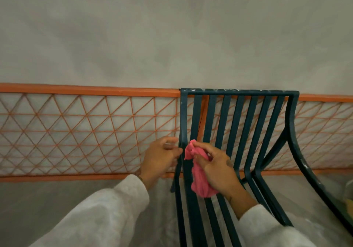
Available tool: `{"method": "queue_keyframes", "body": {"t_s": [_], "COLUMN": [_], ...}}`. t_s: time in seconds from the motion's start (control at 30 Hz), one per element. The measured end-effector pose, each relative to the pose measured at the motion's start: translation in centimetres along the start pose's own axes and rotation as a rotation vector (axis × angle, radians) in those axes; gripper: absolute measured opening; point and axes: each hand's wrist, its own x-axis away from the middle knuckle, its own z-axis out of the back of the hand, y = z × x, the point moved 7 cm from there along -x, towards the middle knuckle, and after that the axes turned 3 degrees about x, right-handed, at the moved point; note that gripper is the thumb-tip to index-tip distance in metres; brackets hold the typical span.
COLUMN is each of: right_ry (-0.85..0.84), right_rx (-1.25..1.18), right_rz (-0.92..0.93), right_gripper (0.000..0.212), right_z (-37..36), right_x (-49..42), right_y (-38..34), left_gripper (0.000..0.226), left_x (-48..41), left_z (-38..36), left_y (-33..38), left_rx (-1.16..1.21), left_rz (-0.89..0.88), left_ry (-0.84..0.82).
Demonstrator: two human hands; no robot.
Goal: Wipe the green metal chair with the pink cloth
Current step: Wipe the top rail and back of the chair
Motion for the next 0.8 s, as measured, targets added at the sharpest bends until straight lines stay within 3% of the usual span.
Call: {"method": "queue_keyframes", "body": {"t_s": [0.17, 0.4, 0.6, 0.8], "right_ry": [0.001, -0.092, -0.101, -0.245], "right_rx": [0.158, 0.311, 0.596, 0.993], "right_rz": [-0.006, 0.026, 0.447, 0.649], "right_gripper": [0.033, 0.035, 0.039, 0.061], "right_z": [1.3, 3.3, 1.3, -1.4], "right_x": [-0.3, -4.8, -11.6, -18.3], "right_y": [-4.2, -4.4, -5.3, -5.4], "left_gripper": [0.028, 0.031, 0.043, 0.053], "left_x": [0.6, -2.7, -8.1, -13.9], "left_z": [1.9, 1.0, 0.9, -0.4], "left_y": [3.3, 4.0, 3.6, 1.9], "left_rx": [-0.049, 0.019, -0.138, -0.189], "left_rz": [0.055, 0.147, 0.126, 0.167], "left_ry": [-0.002, 0.034, 0.074, 0.091]}}
